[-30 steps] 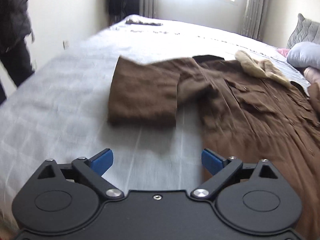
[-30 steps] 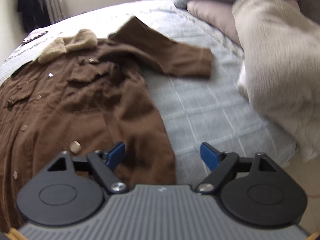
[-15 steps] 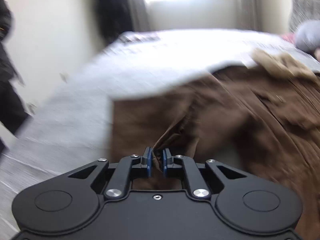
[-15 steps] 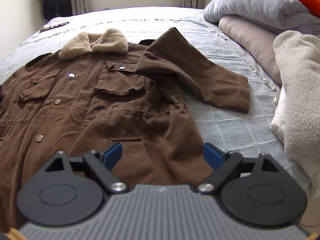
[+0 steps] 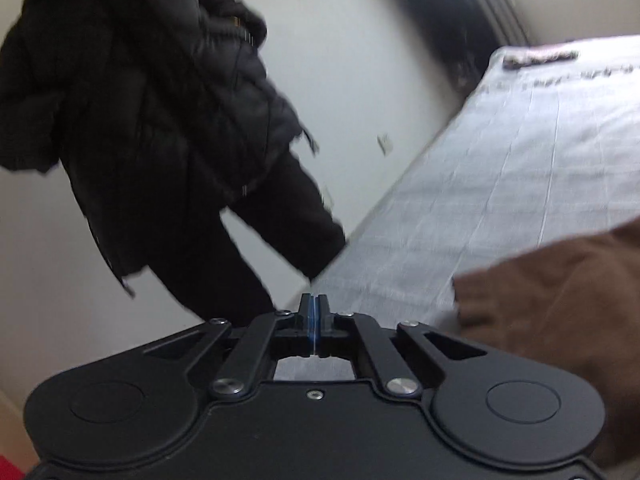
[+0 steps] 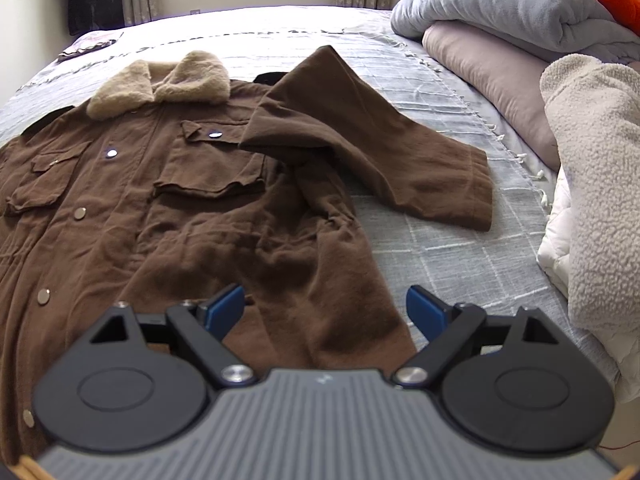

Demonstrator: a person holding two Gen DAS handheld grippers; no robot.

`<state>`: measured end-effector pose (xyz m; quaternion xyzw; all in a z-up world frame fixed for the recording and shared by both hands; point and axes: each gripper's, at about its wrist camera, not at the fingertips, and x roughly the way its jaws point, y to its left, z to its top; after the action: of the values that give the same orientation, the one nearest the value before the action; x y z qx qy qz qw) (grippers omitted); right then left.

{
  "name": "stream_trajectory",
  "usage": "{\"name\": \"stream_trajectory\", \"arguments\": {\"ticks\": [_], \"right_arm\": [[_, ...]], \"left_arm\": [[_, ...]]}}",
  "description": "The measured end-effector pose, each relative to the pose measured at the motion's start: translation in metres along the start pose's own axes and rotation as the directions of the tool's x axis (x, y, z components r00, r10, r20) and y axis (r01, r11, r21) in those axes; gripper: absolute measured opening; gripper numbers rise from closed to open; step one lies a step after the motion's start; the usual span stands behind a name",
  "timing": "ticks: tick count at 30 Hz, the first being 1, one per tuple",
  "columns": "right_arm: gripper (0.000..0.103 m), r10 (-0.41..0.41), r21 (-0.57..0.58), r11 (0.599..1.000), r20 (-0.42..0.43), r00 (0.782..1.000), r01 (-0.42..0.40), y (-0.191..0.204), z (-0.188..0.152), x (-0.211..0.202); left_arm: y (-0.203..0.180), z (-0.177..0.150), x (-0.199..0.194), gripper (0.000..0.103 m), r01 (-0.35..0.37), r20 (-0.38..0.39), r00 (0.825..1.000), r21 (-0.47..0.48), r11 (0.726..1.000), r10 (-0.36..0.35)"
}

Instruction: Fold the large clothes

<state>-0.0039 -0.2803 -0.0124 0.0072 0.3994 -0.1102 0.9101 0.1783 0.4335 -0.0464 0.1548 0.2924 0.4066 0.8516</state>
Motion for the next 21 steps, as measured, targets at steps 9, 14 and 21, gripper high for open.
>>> {"name": "stream_trajectory", "arguments": {"ticks": [9,14,21], "right_arm": [[0.095,-0.021,0.053,0.998,0.041,0.999,0.019,-0.026,0.025,0.010],[0.097,-0.048,0.135,0.990,0.060,0.997,0.039,-0.066,0.045,0.019],[0.098,-0.144,0.265,0.955,0.028,0.989,0.132,-0.127,0.080,0.085]], "left_arm": [[-0.040,-0.010,-0.059,0.081,0.331,-0.084,0.938,-0.064,0.941,-0.336],[-0.080,-0.001,-0.114,0.091,0.527,-0.069,0.846,-0.051,0.848,-0.529],[-0.121,0.006,-0.174,0.091,0.673,-0.068,0.735,-0.041,0.738,-0.674]]}}
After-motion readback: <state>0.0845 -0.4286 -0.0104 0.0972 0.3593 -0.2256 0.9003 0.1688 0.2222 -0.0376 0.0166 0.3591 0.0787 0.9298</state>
